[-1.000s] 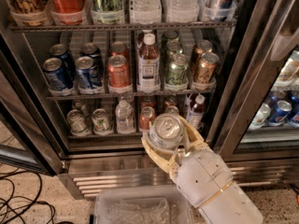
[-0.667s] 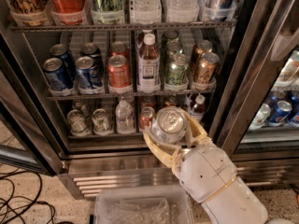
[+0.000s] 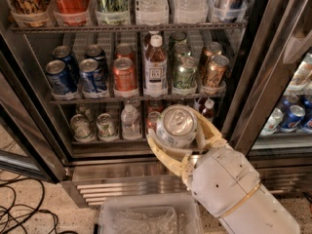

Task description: Pick 7up can from bottom shelf of fridge

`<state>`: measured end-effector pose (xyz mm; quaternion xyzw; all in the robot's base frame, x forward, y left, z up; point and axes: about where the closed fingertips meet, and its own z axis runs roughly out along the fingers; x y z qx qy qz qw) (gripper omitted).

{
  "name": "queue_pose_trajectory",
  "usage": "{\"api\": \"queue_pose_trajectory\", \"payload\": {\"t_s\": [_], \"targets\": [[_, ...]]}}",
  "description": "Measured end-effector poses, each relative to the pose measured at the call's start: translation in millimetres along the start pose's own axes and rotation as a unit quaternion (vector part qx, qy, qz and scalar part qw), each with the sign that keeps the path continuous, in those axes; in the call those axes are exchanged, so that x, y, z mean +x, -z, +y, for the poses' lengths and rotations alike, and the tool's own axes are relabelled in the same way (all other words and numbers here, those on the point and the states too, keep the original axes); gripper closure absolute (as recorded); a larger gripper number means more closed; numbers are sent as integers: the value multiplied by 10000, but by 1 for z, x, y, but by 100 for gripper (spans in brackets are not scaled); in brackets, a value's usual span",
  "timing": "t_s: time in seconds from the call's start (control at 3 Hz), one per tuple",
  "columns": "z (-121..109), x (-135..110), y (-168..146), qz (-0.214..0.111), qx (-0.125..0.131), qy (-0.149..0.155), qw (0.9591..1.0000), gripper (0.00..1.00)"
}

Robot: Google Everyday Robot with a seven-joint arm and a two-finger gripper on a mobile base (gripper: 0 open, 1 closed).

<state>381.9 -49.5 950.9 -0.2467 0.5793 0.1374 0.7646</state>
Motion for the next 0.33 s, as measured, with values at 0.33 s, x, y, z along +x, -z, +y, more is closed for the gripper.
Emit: {"api": "queue_pose_trajectory", "payload": {"t_s": [0.33], "targets": [[0, 0, 0, 0, -1, 0, 10000, 100]]}}
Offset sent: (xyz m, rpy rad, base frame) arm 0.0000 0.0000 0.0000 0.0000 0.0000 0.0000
